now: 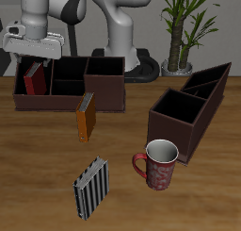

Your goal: Place the red book into the back desk caddy's left compartment and place the orange book into the back desk caddy's left compartment and place the striped book into the left desk caddy's right compartment

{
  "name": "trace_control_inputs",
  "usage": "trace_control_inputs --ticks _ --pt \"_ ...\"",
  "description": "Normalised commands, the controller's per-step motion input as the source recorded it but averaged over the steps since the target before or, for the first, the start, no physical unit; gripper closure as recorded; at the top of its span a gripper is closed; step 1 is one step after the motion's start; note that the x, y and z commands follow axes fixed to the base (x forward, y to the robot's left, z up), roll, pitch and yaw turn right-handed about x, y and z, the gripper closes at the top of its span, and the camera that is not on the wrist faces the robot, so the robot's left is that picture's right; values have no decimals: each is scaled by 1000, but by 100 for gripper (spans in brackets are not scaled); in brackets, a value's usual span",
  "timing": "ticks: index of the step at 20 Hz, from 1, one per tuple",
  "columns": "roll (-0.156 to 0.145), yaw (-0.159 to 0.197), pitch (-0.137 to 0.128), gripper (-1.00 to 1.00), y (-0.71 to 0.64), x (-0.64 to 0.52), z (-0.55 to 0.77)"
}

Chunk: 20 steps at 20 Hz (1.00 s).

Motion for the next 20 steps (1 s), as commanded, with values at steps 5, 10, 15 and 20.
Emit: trace_control_inputs --ticks 5,10,15,20 --pt "-3 -24 -12 -100 260 311 227" --pt "-52 -50 0 -100 239 427 218" --pt "-42 -66 33 -100 390 543 100" --pt "-4 -54 -5 -100 429 379 200"
